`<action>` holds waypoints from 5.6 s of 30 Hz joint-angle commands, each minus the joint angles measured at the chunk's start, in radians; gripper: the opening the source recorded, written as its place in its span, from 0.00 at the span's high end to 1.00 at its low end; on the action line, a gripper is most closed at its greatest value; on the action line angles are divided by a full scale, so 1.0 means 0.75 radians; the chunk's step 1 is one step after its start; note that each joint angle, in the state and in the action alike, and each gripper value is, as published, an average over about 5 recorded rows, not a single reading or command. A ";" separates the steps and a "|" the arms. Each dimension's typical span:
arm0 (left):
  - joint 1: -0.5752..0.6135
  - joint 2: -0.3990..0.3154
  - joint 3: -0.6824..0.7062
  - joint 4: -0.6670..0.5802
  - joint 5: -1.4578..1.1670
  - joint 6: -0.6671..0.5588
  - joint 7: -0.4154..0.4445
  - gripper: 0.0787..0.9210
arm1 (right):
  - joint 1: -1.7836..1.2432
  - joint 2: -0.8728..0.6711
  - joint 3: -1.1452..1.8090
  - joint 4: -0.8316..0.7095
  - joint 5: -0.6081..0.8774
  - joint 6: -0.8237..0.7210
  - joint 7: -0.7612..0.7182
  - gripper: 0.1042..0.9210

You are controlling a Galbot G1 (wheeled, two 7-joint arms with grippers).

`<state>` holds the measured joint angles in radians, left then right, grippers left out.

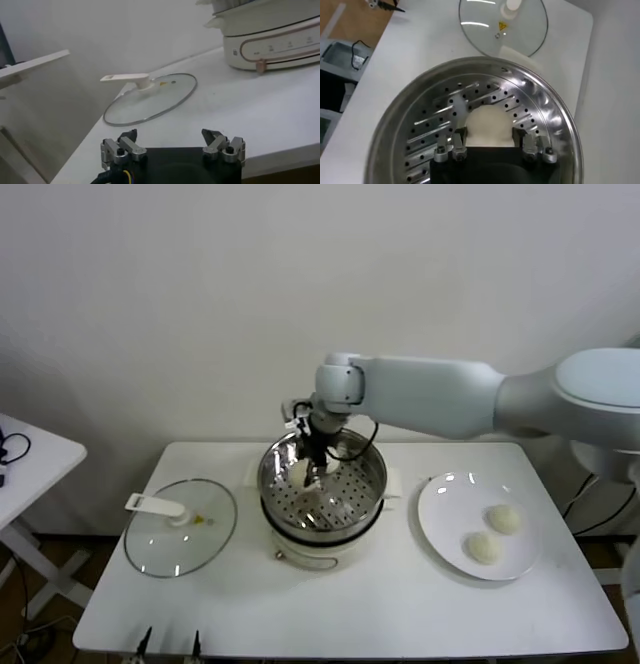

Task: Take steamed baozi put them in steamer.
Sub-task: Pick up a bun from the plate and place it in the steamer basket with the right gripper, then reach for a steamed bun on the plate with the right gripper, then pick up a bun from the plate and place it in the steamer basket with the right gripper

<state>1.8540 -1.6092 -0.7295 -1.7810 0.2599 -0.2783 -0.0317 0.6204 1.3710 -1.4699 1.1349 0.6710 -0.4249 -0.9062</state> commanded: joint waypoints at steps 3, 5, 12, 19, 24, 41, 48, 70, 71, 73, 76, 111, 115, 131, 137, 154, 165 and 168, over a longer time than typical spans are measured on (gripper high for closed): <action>-0.010 -0.015 -0.001 0.009 0.001 0.003 0.001 0.12 | -0.161 0.144 0.032 -0.229 -0.088 0.025 0.010 0.38; -0.012 -0.015 -0.002 0.008 0.001 0.005 0.002 0.12 | -0.164 0.151 0.035 -0.238 -0.086 0.028 0.007 0.38; -0.012 -0.014 -0.002 0.005 0.000 0.009 0.002 0.12 | -0.158 0.145 0.042 -0.224 -0.101 0.035 0.005 0.35; 0.000 -0.012 -0.002 -0.015 0.001 0.009 0.002 0.12 | -0.005 0.016 0.026 -0.038 -0.059 0.032 -0.029 0.15; 0.010 -0.012 0.001 -0.026 0.005 0.003 0.002 0.12 | 0.224 -0.186 -0.052 0.188 0.048 0.044 -0.076 0.12; 0.006 -0.006 0.007 -0.014 0.007 -0.003 0.001 0.12 | 0.386 -0.956 -0.408 0.614 -0.304 0.206 -0.188 0.12; 0.002 -0.008 0.007 -0.004 0.008 0.000 0.002 0.12 | 0.126 -1.087 -0.300 0.518 -0.536 0.216 -0.168 0.12; -0.008 -0.022 -0.012 0.026 0.017 0.035 0.003 0.12 | -0.449 -1.003 0.131 0.149 -0.738 0.263 -0.155 0.12; -0.008 -0.021 -0.013 0.027 0.016 0.036 0.003 0.12 | -0.455 -1.000 0.135 0.148 -0.739 0.262 -0.155 0.12; -0.009 -0.020 -0.016 0.030 0.016 0.037 0.003 0.12 | -0.467 -0.996 0.144 0.144 -0.741 0.262 -0.155 0.12; -0.009 -0.019 -0.015 0.033 0.016 0.040 0.004 0.12 | -0.485 -0.992 0.158 0.137 -0.745 0.261 -0.155 0.12; 0.001 -0.022 -0.015 0.025 0.026 0.033 -0.004 0.12 | 0.284 -0.946 -0.215 0.550 -0.585 0.401 -0.195 0.40; 0.006 -0.021 -0.016 0.018 0.026 0.034 -0.004 0.12 | 0.468 -0.864 -0.264 0.615 -0.487 0.464 -0.218 0.40; 0.018 -0.029 -0.009 0.012 0.041 0.019 -0.014 0.12 | 0.577 -0.571 -0.127 0.884 -0.581 0.777 -0.142 0.35; 0.024 -0.031 -0.005 0.006 0.050 0.017 -0.013 0.12 | 0.416 -0.455 -0.101 0.870 -0.750 0.832 -0.087 0.36; 0.015 -0.042 -0.012 0.022 0.049 0.019 -0.014 0.12 | 0.079 -0.171 -0.080 0.513 -0.966 0.874 -0.032 0.36; 0.000 -0.039 -0.020 0.036 0.040 0.024 -0.013 0.12 | 0.022 -0.115 -0.076 0.405 -0.973 0.888 -0.037 0.36; -0.004 -0.038 -0.021 0.040 0.040 0.025 -0.013 0.12 | 0.014 -0.112 -0.076 0.388 -0.969 0.894 -0.040 0.36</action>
<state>1.8526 -1.6092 -0.7448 -1.7536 0.2902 -0.2610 -0.0424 0.6798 1.2387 -1.5314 1.4992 -0.0333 0.2337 -0.9396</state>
